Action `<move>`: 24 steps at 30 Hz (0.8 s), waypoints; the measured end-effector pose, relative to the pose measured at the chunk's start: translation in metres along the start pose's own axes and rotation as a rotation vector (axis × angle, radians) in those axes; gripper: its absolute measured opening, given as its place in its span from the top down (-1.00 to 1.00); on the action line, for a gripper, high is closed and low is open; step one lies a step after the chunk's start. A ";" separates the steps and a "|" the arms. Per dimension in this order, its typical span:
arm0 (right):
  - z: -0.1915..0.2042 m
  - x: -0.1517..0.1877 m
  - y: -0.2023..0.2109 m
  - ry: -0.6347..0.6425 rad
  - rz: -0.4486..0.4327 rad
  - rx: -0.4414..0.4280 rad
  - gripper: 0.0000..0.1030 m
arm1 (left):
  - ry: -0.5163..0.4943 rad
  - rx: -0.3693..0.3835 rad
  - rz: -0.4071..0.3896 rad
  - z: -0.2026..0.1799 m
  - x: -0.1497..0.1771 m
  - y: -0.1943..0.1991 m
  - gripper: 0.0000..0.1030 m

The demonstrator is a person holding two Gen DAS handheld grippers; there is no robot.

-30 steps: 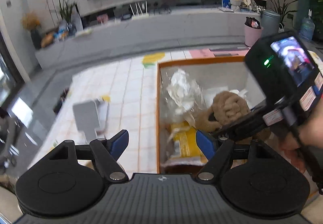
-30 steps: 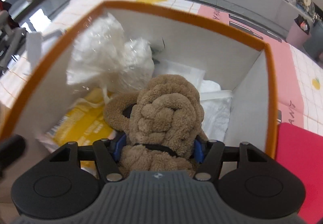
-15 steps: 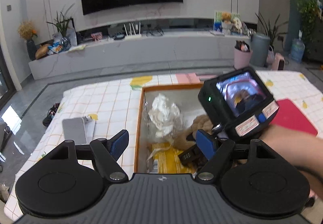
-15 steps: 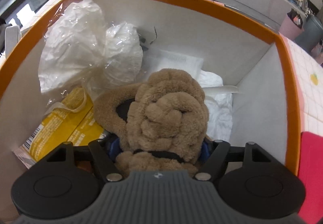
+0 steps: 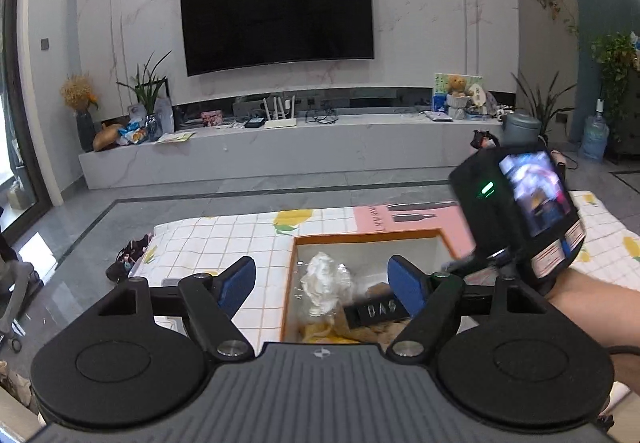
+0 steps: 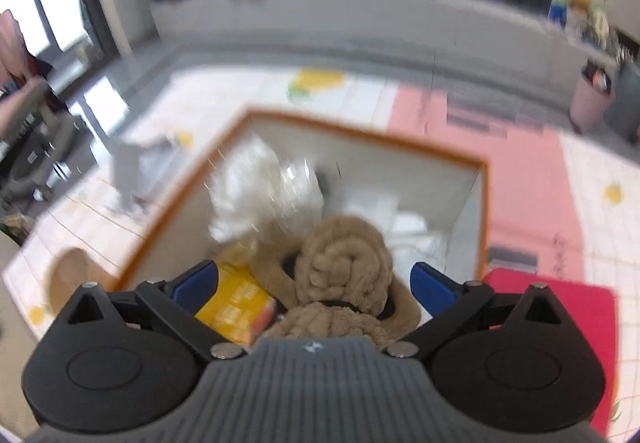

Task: Organize soft objects

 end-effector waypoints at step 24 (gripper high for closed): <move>-0.044 0.216 0.222 0.017 -0.550 0.136 -0.95 | -0.007 0.023 -0.137 -0.108 0.079 0.068 -1.00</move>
Point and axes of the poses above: each gripper's, at about its wrist camera, not at the fingertips, and y roughly against the way its jaws point, z to its left, x to its underside, the point moved 4 cm from there along -y, roughly the way its jaws point, and after that the axes turned 5 degrees about z, right-handed, at the moved point
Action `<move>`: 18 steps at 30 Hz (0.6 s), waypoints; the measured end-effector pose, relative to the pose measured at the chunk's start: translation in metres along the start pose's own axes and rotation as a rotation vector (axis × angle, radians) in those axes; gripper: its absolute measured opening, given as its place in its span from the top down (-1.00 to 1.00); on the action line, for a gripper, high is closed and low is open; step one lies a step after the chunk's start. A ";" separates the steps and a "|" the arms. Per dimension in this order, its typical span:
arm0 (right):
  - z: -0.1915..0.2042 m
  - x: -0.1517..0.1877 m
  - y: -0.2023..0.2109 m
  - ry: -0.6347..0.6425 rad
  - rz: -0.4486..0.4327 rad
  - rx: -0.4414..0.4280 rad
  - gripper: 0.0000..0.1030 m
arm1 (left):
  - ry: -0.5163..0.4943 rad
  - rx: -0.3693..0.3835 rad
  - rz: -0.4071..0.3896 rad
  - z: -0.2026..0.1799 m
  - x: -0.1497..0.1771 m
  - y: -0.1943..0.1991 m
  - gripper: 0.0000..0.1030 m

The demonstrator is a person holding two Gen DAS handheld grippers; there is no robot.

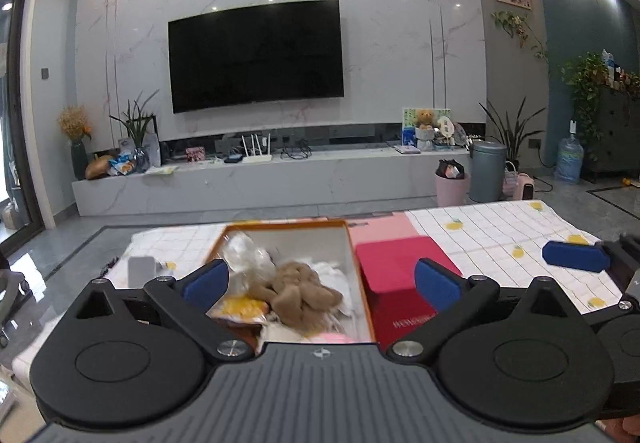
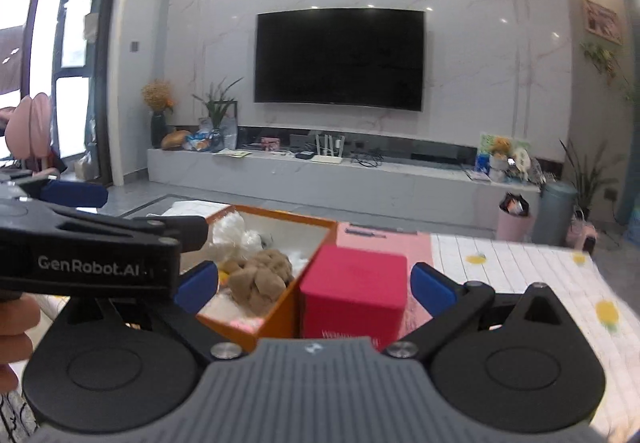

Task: Organize soft objects

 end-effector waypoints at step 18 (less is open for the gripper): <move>-0.025 0.060 -0.010 -0.078 0.085 0.010 -0.95 | -0.002 -0.021 0.036 -0.018 0.045 -0.015 -1.00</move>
Point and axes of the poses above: each gripper's, at about its wrist camera, not at the fingertips, and y roughly against the way its jaws point, z to its left, x to its underside, the point moved 4 cm from there along -y, roughly the way its jaws point, and after that the axes turned 5 degrees about z, right-handed, at the moved point
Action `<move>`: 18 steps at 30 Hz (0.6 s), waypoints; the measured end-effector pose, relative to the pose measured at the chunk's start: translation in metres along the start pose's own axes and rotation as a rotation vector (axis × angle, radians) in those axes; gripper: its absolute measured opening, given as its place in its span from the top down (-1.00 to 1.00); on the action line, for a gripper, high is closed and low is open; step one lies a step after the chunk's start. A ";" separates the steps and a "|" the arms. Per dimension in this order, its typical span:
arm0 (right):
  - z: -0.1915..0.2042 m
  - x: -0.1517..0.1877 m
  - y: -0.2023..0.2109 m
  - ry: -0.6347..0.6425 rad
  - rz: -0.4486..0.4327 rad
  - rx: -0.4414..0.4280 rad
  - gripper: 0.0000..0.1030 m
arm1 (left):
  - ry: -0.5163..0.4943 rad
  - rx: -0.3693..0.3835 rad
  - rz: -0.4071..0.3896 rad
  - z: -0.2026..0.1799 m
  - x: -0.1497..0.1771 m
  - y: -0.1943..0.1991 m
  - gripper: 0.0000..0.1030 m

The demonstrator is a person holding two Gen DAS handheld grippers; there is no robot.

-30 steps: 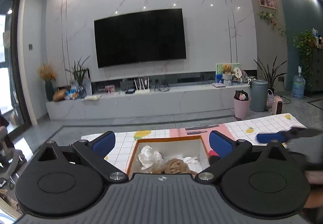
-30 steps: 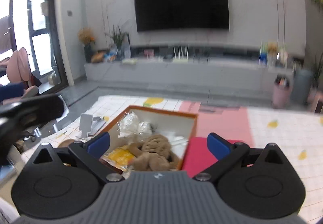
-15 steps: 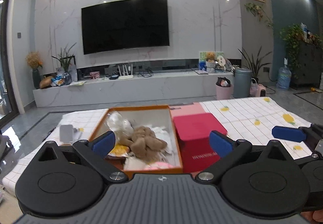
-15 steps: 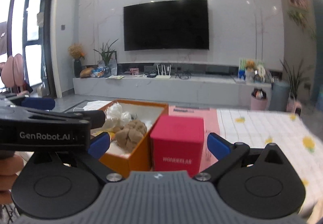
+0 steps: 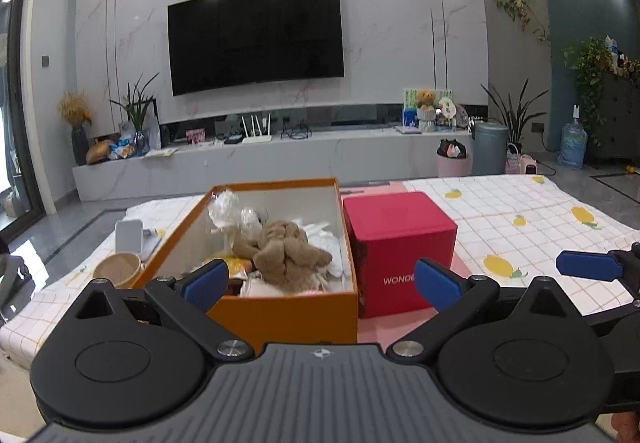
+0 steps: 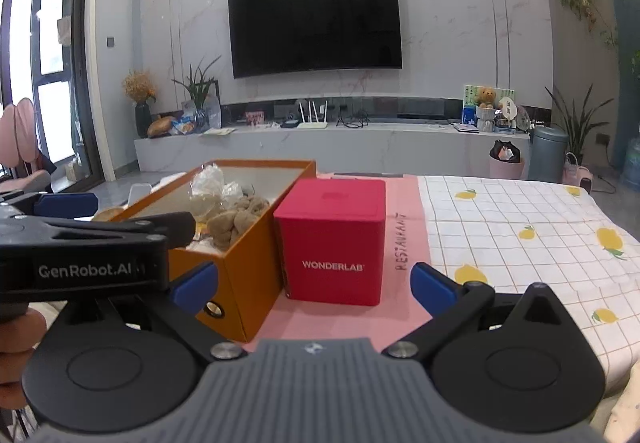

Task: Organize soft objects

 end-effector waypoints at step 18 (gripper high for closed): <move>0.002 0.009 -0.004 -0.003 0.028 -0.002 -0.95 | 0.026 -0.019 0.031 0.001 0.006 0.003 -1.00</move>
Point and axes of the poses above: each gripper's, at about its wrist camera, not at the fingertips, and y roughly against the way its jaws point, z to its left, x to its underside, the point moved 4 cm from there along -y, roughly the way its jaws point, and after that the axes turned 5 degrees about z, right-handed, at the moved point
